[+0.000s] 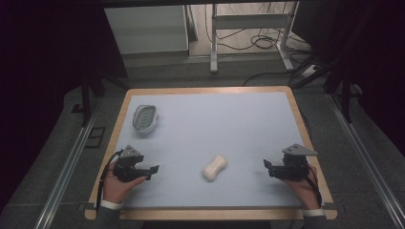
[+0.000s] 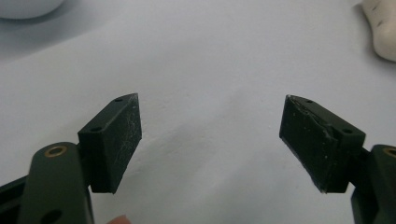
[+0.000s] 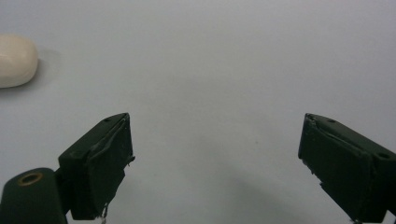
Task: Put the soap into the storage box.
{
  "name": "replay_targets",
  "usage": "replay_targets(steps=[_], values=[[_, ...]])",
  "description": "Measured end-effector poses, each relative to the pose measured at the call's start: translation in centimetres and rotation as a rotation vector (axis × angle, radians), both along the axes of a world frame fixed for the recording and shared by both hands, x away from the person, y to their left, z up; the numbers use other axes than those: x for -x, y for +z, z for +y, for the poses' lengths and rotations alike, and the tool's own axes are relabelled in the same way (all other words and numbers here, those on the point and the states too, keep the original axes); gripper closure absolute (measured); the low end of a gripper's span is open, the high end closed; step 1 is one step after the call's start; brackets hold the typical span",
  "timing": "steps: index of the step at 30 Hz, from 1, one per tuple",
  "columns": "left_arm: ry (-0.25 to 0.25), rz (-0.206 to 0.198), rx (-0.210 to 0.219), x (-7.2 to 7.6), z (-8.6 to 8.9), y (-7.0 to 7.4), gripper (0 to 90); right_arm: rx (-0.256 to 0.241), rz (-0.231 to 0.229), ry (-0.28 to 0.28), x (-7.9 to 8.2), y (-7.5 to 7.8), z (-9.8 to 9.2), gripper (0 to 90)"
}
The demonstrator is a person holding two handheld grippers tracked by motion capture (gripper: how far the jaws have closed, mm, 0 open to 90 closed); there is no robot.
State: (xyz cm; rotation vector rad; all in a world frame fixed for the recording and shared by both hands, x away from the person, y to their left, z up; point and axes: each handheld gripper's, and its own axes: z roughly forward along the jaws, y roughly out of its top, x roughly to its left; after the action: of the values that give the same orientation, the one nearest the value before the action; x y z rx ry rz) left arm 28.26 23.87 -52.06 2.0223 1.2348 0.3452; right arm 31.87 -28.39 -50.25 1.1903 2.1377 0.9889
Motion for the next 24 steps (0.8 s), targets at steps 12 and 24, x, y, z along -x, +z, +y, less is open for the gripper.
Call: replay_targets(steps=[12,24], values=[[0.024,0.000,-0.004,0.2,0.3,0.2,21.2,-0.049,-0.036,-0.009,-0.1,0.0,-0.6,10.3],[0.018,-0.007,-0.017,0.4,-0.2,0.9,22.6,-0.047,-0.026,-0.008,0.4,0.0,-1.0,10.9]])
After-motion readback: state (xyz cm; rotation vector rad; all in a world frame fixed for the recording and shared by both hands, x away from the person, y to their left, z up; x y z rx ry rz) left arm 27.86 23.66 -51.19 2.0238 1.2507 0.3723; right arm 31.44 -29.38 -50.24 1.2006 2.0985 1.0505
